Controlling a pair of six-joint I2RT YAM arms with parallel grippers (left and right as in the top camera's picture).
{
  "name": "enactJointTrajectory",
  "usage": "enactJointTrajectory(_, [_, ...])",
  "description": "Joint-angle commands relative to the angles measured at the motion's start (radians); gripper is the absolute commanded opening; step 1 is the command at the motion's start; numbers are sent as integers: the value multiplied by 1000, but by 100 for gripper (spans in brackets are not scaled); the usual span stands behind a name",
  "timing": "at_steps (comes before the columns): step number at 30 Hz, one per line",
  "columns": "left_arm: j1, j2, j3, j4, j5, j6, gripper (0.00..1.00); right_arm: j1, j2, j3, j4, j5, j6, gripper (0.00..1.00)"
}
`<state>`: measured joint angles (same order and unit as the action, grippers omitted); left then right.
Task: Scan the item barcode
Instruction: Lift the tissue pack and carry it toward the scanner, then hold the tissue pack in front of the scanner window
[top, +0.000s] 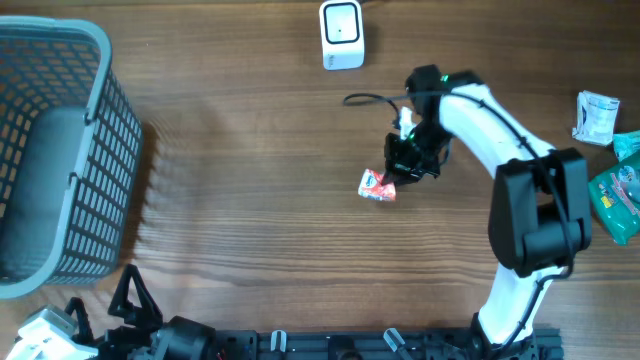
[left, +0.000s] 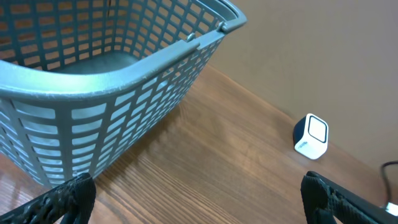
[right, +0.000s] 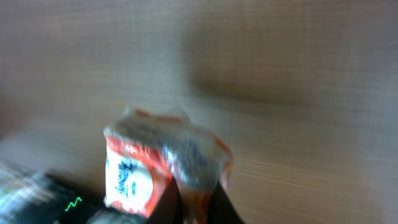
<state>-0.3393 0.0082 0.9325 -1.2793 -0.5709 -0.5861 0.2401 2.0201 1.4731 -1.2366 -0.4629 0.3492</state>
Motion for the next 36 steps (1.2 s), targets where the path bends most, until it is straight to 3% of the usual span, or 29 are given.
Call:
enactJointTrajectory(1, [3,-1,2,3,2,-9,100,-44,-31,93,-256,-314,182,4])
enactJointTrajectory(3, [3,-1,2,3,2,-9,100,-65,-31,91,-375,-446,172,4])
enactJointTrajectory(6, [3,-1,2,3,2,-9,100,-67,-32,90,-375,-539,175,4])
enactJointTrajectory(17, [3,-1,2,3,2,-9,100,-68,-32,90,-370,-480,175,4])
enactJointTrajectory(19, [3,-1,2,3,2,-8,100,-68,-32,90,-212,-378,180,4])
enactJointTrajectory(22, [3,-1,2,3,2,-9,100,-68,-32,90,254,-112,352,4])
enactJointTrajectory(27, [3,-1,2,3,2,-9,100,-44,-29,90,896,121,360,5])
enactJointTrajectory(32, [3,-1,2,3,2,-9,100,51,37,89,1252,505,356,5])
enactJointTrajectory(34, [3,-1,2,3,2,-9,100,90,107,89,1390,576,291,5])
enactJointTrajectory(36, [3,-1,2,3,2,-9,100,122,201,89,1568,579,95,5])
